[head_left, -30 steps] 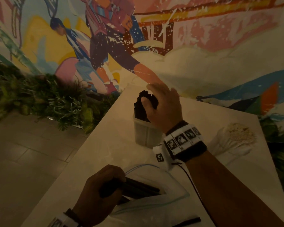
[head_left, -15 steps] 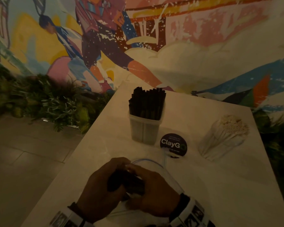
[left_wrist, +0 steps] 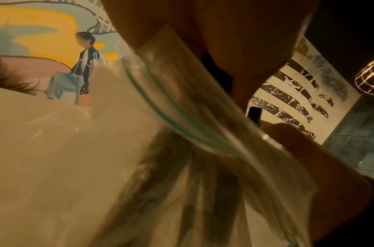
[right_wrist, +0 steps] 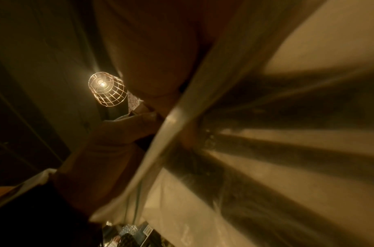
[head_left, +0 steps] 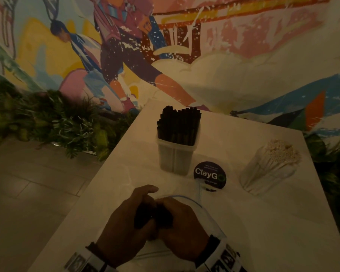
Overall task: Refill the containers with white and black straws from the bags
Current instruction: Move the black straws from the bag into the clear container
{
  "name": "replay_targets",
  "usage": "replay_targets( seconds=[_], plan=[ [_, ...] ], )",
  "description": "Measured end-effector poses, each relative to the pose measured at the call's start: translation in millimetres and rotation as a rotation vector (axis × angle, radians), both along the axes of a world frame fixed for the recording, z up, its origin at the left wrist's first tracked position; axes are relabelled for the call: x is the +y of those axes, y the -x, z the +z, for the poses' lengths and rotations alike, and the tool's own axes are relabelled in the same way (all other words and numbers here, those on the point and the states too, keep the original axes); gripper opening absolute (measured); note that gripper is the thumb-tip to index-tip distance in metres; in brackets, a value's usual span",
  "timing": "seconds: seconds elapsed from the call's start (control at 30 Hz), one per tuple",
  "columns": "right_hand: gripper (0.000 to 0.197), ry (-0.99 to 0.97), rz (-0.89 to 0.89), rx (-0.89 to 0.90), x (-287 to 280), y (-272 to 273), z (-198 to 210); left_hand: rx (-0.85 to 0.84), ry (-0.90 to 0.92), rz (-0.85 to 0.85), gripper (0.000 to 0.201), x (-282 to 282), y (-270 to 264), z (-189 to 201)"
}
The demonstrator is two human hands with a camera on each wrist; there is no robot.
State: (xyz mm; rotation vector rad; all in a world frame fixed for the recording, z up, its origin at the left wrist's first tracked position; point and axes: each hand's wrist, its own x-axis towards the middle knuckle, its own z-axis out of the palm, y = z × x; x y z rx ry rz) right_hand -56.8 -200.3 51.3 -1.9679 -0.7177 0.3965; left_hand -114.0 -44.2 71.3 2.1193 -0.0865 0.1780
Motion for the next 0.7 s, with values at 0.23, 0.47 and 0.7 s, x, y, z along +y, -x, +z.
replay_targets(
  seconds=[0.23, 0.47, 0.7],
  plan=[
    [0.033, -0.091, -0.068, -0.017, -11, 0, -4, 0.047, -0.069, 0.011, 0.049, -3, 0, -1],
    [0.015, -0.264, -0.151, 0.111, -28, -8, -2, 0.036, -0.099, 0.024, 0.034, -3, 2, 3],
    [0.019, -0.566, -0.283, 0.023, -33, -10, 18, 0.045, -0.107, 0.027, 0.026, -5, 1, 6]
  ],
)
